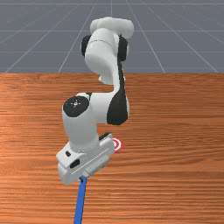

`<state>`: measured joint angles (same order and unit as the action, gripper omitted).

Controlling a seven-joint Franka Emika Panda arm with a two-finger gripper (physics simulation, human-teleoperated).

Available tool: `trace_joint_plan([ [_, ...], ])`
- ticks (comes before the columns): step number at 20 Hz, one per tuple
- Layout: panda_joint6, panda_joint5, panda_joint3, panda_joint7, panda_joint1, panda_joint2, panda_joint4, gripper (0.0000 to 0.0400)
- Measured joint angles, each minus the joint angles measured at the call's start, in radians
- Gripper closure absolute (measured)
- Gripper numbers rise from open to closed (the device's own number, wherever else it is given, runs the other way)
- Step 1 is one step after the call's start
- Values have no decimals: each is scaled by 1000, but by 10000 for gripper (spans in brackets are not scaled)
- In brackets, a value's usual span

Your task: Pull the pivot to the target area

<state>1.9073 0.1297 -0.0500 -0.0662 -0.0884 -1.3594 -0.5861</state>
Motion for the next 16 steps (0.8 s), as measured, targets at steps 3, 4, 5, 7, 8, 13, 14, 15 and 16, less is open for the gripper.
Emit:
trace_joint_plan([
  [3,33,7,-4,26,2,35,-67,0],
  [4,62,11,-7,38,3,66,-128,0],
  [5,82,12,-7,30,4,91,-173,0],
  [7,132,16,-8,23,8,149,-282,0],
  [8,85,6,-5,-2,5,135,-245,0],
  [13,220,21,0,-36,-12,197,-378,0],
  [14,216,21,-1,-40,-17,194,-373,0],
  [15,144,17,-9,-7,-18,153,-291,0],
  [16,150,20,-11,8,-17,145,-286,0],
])
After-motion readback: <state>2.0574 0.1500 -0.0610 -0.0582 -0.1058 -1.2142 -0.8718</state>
